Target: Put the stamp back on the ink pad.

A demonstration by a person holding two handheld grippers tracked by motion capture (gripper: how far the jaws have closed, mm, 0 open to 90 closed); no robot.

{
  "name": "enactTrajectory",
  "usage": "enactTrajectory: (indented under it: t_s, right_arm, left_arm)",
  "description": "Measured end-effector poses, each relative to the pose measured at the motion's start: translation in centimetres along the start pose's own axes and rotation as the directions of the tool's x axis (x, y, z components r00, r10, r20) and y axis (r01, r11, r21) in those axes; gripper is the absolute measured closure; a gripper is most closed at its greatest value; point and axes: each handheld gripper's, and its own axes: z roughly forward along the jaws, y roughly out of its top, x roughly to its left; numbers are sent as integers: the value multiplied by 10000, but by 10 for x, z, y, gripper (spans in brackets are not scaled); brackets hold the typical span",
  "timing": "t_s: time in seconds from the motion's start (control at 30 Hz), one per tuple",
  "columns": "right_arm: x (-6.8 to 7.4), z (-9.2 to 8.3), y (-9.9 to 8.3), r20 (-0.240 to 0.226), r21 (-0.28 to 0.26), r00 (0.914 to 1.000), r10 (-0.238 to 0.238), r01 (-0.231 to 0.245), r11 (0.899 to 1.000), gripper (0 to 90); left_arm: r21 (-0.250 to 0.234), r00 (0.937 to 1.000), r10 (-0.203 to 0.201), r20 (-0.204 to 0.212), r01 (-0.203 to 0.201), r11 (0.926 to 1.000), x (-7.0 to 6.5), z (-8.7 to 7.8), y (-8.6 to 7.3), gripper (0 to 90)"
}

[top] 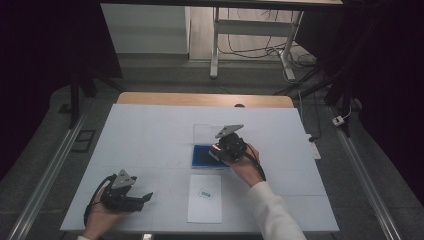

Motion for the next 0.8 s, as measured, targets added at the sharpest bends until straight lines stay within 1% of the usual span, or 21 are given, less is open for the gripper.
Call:
enactTrajectory:
  t_s: [0.13, 0.2, 0.23, 0.27, 0.3, 0.33, 0.37, 0.43, 0.5, 0.57, 0.7, 0.77, 0.8]
  right_arm:
    - [-1, 6, -2, -15, 193, 10000, 98, -97, 9998, 689]
    - [-2, 9, -3, -134, 294, 9998, 122, -118, 9995, 683]
    - [-2, 9, -4, -183, 233, 9997, 178, -173, 9996, 665]
    - [-2, 10, -4, -308, 203, 9992, 240, -234, 9995, 598]
    - [-1, 9, -4, -339, 205, 9991, 237, -230, 9995, 515]
    - [0, 9, -4, -180, 169, 9995, 245, -242, 9996, 460]
    - [2, 6, -6, -131, 73, 9997, 217, -216, 9997, 448]
    - [6, -5, -11, -154, -494, 9995, 271, -279, 9984, 424]
    - [8, -17, -19, -202, -1028, 9989, 421, -440, 9937, 387]
    - [9, -29, -30, -147, -1224, 9987, 479, -494, 9913, 374]
    - [11, -52, -58, -35, -1333, 9989, 458, -458, 9900, 374]
    - [11, -63, -73, -37, -1465, 9984, 566, -565, 9876, 374]
    - [11, -70, -81, 92, -1478, 9984, 554, -534, 9876, 374]
  left_arm:
    - [28, 10000, -2, -12, 2, 10000, 0, 1, 0, 181]
    - [35, 10000, 6, -11, -6, 10000, 0, 1, 0, 181]
    - [52, 10000, 15, 0, -15, 10000, 0, 1, 0, 181]
    - [42, 10000, 17, 4, -17, 10000, 0, 0, 0, 181]
    - [28, 10000, 6, -11, -6, 10000, 0, 0, 0, 181]
    - [33, 10000, 17, -9, -17, 10000, 0, 0, 0, 181]
    - [34, 10000, 22, -20, -22, 10000, 0, 0, 0, 180]
    - [36, 10000, 25, 6, -25, 10000, 0, 1, 0, 181]
    - [46, 10000, 25, 12, -25, 10000, 0, 1, 0, 181]
    - [26, 10000, 12, 5, -12, 10000, -1, 1, 0, 181]
    - [-45, 10000, -63, 9, 63, 10000, -2, 0, 0, 181]
    - [-75, 10000, -28, 11, 28, 10000, -2, 0, 0, 180]
    - [-70, 10000, -32, 16, 32, 10000, -2, 0, 0, 180]
